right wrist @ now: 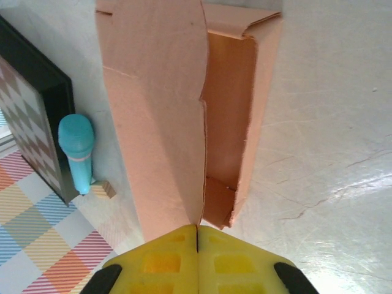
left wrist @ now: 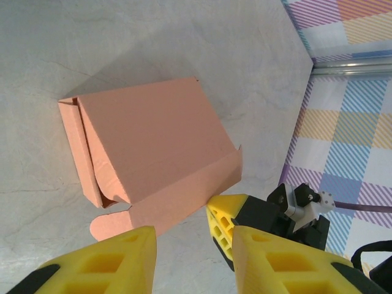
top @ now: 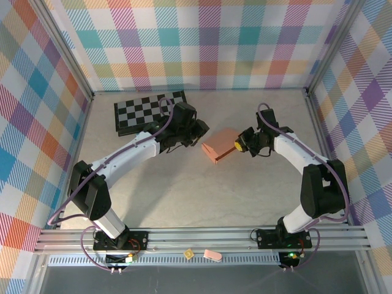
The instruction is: Fold the paper box
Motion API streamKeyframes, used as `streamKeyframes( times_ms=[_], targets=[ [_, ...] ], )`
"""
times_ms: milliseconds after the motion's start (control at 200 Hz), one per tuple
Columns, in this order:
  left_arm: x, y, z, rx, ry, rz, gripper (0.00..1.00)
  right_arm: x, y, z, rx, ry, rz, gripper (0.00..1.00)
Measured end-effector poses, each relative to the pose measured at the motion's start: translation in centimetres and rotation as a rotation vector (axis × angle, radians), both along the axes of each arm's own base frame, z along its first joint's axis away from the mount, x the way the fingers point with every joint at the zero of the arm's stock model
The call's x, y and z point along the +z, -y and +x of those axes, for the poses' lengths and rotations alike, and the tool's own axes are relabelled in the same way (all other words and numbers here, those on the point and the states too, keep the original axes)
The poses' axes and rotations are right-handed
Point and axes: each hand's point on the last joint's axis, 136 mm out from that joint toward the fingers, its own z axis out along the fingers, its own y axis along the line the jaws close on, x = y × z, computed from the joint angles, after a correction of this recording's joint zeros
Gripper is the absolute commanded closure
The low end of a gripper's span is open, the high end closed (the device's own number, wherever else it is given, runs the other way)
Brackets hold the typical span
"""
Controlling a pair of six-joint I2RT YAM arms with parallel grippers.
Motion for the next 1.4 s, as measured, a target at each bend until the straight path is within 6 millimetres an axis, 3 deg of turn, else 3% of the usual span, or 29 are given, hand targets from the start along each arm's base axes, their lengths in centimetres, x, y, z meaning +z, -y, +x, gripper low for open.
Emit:
streamKeyframes(
  times_ms=[560,1050,1405],
  targets=[
    [-0.9,0.5,-0.1,-0.02,-0.024,-0.019,0.64,-1.7,0.9,-1.0,-0.004,-0.056,-0.058,0.98],
    [-8.2,2.9,2.0,0.055,-0.15,-0.094,0.62,-2.0,1.1,-1.5,0.014,-0.064,-0.077,0.98],
    [-9.9,3.8,2.1,0.082,-0.203,-0.156,0.61,-1.7,1.0,-1.2,0.015,-0.057,-0.075,0.98]
  ],
)
